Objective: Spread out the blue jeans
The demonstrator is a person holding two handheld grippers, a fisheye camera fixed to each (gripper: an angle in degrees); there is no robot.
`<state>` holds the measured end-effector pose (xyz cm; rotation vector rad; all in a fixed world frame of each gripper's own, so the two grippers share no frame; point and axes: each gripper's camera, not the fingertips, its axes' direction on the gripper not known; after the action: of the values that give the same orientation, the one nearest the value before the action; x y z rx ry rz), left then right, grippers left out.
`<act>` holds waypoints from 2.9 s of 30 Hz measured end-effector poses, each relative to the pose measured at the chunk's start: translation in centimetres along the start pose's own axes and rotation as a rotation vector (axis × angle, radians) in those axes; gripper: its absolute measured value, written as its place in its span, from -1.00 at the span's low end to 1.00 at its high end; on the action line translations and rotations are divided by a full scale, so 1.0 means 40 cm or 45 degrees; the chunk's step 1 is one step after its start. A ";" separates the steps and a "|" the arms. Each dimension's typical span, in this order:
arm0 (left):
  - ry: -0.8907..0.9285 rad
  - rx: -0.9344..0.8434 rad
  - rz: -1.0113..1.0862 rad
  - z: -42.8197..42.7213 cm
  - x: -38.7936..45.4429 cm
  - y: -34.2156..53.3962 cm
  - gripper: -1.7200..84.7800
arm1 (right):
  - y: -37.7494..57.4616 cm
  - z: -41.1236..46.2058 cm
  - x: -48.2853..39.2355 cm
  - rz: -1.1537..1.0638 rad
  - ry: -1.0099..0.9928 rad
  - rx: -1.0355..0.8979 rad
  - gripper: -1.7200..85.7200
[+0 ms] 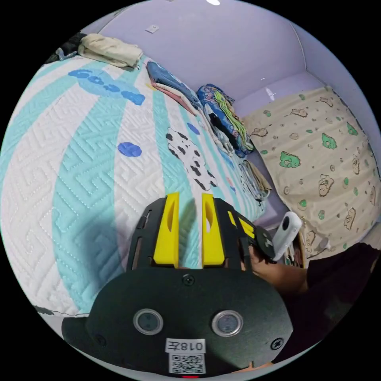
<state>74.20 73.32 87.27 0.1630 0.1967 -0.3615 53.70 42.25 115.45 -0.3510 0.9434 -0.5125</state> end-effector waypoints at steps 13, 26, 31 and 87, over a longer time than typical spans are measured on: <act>-0.424 -0.056 0.345 -0.081 0.361 -0.170 -0.96 | -0.132 -0.218 0.228 0.298 -0.239 0.173 -0.96; 0.060 0.234 0.299 -0.254 0.256 -0.419 -0.98 | -0.830 -0.035 0.853 0.688 -0.348 0.382 -0.75; 0.148 0.172 0.157 -0.283 0.215 -0.459 -0.99 | -0.936 0.063 0.980 0.878 -0.306 0.337 -0.74; -0.484 -0.181 1.016 -0.171 1.597 -0.071 -0.63 | 0.625 -0.980 1.093 0.916 -1.329 0.812 -0.97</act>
<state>130.62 50.66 66.27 0.0210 -0.2227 0.4167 48.55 35.99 52.15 0.3065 -0.1650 0.0873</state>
